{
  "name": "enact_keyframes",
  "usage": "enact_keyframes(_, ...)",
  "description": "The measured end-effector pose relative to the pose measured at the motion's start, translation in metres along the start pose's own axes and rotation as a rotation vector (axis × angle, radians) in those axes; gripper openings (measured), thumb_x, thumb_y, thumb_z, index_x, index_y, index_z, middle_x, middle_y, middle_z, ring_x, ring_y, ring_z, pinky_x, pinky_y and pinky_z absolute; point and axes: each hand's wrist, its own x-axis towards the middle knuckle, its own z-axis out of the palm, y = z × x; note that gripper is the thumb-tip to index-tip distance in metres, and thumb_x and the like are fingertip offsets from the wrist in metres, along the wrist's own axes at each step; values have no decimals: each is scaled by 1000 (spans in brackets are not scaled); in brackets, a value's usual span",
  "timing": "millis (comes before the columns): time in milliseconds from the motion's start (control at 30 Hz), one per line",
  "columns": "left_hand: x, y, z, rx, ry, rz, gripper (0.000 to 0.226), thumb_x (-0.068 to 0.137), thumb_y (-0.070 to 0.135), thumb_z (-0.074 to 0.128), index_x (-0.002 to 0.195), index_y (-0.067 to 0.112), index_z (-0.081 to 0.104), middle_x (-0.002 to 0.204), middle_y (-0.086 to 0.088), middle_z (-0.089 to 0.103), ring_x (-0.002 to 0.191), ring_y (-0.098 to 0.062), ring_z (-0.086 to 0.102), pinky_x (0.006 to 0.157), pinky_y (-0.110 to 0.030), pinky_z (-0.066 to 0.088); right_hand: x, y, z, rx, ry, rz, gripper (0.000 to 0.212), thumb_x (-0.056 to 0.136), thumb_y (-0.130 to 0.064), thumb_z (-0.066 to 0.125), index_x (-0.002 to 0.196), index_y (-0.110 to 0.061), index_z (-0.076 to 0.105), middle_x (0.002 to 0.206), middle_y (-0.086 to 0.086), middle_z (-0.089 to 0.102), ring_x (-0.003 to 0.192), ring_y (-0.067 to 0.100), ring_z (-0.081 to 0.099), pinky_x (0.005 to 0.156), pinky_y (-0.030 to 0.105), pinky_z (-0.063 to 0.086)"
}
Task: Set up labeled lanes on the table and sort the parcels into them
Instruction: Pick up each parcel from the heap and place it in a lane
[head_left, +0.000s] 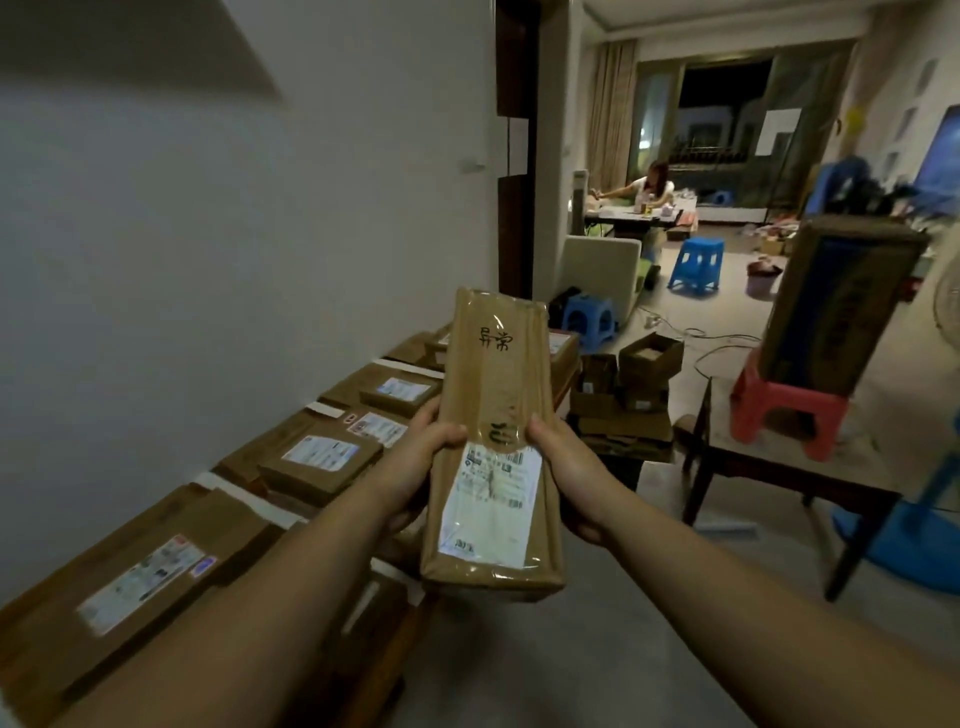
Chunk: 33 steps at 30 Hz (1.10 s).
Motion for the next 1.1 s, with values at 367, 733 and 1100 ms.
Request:
enact_keyframes(367,163,20,88,96,-72,-43,66,65,20,65,125,39,44,115,-14,62,97,-32,66,77,-46,54,109,-68,-169,-134,59,-31,86,78,-52,66,147,-36,18,126,4,56,99,19,62,66,29,51)
enact_keyframes(733,312,12,86,207,-268,-278,71,67,21,66,131,38,40,126,-13,59,112,-35,59,98,-57,43,250,-62,-259,23,263,182,80,81,-46,64,146,-36,19,109,9,65,86,28,69,59,41,57)
enact_keyframes(1100,489,41,22,247,-356,-551,56,74,38,65,124,17,53,117,-19,64,111,-39,58,101,-59,39,429,-83,-321,196,439,181,68,87,-32,61,138,-48,19,118,14,56,91,38,65,50,44,53)
